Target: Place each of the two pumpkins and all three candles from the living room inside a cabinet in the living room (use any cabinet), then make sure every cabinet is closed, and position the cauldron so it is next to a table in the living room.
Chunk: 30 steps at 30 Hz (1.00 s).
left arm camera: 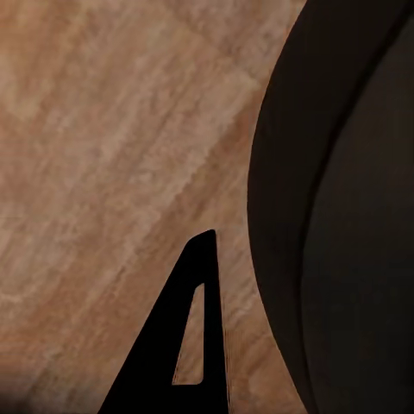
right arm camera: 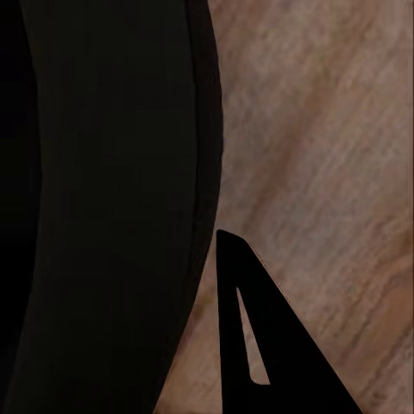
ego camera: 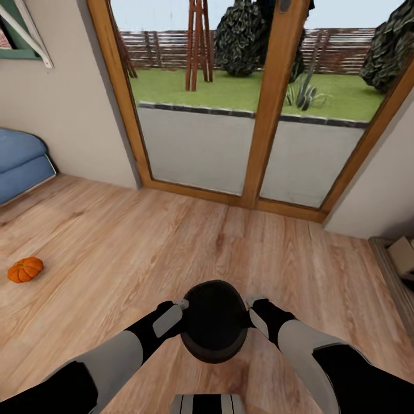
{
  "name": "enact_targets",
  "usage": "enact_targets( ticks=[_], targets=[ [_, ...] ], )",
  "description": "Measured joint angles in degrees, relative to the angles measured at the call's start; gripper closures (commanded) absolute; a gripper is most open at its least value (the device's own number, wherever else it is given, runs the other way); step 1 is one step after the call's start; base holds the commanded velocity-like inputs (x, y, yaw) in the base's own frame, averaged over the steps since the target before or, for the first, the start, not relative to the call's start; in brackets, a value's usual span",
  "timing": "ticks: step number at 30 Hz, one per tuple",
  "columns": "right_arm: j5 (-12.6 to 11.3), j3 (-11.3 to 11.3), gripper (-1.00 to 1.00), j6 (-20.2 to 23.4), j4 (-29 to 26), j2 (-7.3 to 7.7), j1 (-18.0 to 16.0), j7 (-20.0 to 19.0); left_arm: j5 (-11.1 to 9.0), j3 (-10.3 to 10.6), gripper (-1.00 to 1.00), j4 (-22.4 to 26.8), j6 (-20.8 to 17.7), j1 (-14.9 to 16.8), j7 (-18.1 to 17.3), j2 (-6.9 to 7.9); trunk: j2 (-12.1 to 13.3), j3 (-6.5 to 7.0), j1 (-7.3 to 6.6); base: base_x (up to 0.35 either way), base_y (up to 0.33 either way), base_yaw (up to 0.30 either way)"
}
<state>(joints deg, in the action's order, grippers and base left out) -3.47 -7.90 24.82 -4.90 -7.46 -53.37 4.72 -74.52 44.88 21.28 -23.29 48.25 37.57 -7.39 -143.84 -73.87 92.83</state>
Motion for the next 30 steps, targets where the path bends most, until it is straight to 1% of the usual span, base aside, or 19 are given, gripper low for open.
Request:
enact_targets(
  ticks=[30],
  targets=[
    [0.08,-0.01,1.0,0.03,0.01,0.0,-0.02,0.0,-0.09,-0.02,1.0,-0.07,-0.03,0.0,0.22,0.0,0.0,0.0,-0.01,0.0,0.0,0.29]
  ],
)
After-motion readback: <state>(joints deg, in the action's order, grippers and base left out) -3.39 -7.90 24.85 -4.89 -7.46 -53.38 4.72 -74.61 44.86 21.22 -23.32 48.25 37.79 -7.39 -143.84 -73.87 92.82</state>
